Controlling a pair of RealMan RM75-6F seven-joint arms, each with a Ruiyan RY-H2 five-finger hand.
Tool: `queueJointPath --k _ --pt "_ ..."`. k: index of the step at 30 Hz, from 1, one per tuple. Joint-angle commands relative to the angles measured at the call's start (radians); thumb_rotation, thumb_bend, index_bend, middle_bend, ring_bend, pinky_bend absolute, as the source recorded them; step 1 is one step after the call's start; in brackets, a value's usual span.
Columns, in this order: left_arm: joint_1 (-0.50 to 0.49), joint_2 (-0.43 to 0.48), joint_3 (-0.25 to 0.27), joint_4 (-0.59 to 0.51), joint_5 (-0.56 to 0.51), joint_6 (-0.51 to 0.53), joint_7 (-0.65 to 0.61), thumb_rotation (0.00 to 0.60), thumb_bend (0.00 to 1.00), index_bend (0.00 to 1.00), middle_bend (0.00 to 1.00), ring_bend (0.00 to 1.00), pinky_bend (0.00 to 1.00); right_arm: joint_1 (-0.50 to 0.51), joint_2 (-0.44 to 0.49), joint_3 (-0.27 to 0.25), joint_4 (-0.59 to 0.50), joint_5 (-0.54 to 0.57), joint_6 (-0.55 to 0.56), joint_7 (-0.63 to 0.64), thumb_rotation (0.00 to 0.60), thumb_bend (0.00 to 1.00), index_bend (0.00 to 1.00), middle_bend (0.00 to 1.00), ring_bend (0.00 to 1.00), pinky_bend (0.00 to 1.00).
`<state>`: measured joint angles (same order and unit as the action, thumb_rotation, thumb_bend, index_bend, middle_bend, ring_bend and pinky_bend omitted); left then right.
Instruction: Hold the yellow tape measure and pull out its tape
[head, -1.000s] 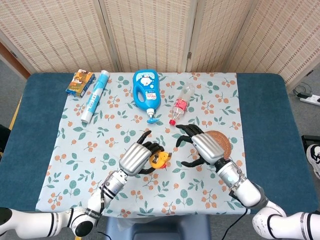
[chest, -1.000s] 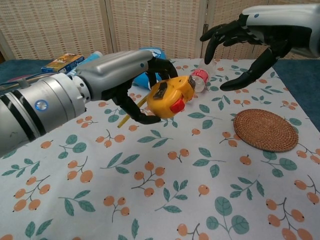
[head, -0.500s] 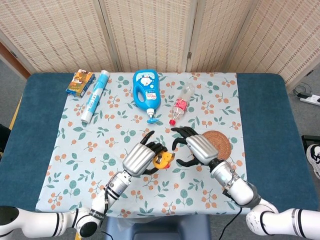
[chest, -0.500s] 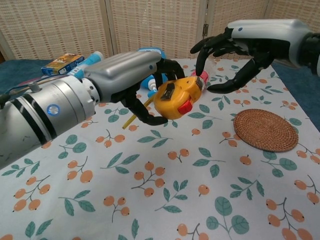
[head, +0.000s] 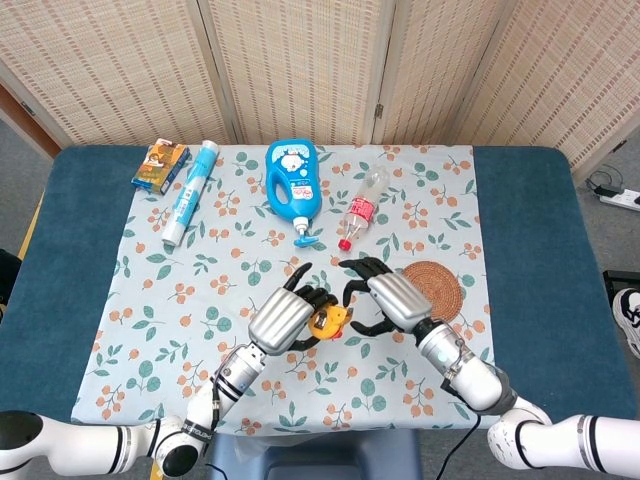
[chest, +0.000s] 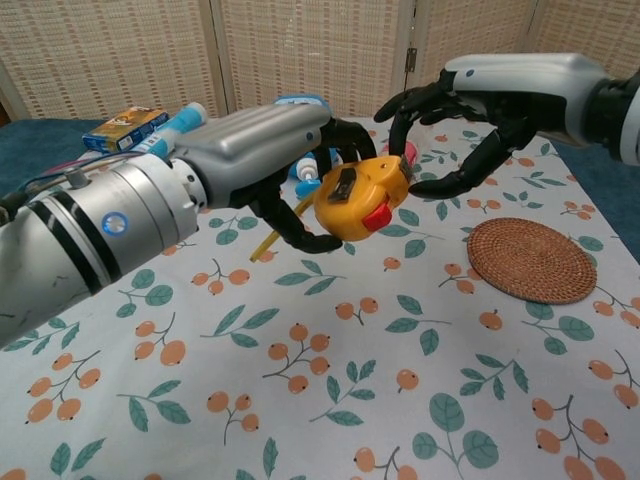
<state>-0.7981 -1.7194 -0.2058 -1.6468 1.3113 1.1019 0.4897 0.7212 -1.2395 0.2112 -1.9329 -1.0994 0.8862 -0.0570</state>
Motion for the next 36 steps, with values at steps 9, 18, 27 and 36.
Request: queueJointPath --k 9,18,27,36 --pt "-0.001 -0.003 0.004 -0.003 -0.009 0.005 0.011 0.6 0.34 0.55 0.53 0.42 0.07 0.007 -0.011 -0.011 0.009 0.0 -0.001 0.0 0.6 0.34 0.55 0.15 0.09 0.01" --pt "-0.006 -0.008 0.006 0.008 -0.023 -0.003 0.016 0.6 0.34 0.55 0.53 0.42 0.07 0.0 -0.009 -0.015 0.01 -0.005 0.017 0.005 0.6 0.34 0.64 0.18 0.1 0.01" --pt "-0.01 -0.012 0.01 0.016 -0.026 -0.007 0.015 0.6 0.34 0.55 0.53 0.42 0.07 0.0 -0.018 -0.017 0.028 -0.003 0.021 0.011 0.6 0.37 0.67 0.2 0.11 0.01" --pt "-0.004 -0.003 0.021 0.035 -0.014 -0.002 -0.001 0.6 0.34 0.55 0.53 0.42 0.07 0.0 -0.019 -0.018 0.032 0.0 0.024 0.011 0.6 0.59 0.69 0.22 0.12 0.01"
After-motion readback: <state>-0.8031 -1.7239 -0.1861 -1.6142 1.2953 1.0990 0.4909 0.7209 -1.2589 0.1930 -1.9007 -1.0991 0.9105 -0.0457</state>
